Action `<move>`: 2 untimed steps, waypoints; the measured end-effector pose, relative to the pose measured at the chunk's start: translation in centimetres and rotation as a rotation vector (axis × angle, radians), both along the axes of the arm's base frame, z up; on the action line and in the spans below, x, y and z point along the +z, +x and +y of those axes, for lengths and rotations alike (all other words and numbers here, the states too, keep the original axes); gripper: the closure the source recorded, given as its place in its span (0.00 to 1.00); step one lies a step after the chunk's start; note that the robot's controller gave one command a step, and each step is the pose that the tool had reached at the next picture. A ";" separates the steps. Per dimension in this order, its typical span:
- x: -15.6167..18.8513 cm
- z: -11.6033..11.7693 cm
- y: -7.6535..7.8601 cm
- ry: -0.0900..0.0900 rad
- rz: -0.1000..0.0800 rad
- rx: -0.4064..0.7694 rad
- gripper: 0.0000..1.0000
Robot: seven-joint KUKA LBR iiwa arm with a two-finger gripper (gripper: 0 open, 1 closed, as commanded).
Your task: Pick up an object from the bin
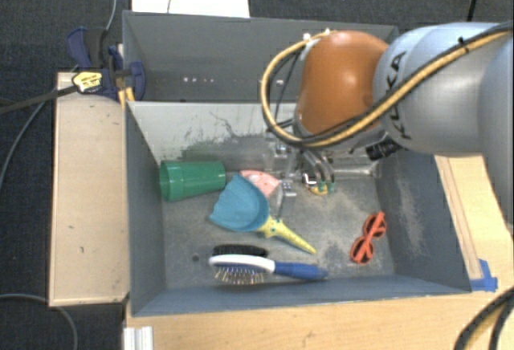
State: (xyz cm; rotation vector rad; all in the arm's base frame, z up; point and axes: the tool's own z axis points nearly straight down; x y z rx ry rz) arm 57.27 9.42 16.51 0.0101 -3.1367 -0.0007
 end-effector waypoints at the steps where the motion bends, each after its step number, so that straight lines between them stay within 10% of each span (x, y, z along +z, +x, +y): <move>1: 0.5 0.0 0.2 0.001 -0.008 -0.002 0.00; 2: -2.9 -0.6 -0.5 0.001 -0.011 0.080 0.00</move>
Offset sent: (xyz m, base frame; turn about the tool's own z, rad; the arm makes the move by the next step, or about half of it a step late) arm -0.0203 -0.0169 -0.0951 -0.2305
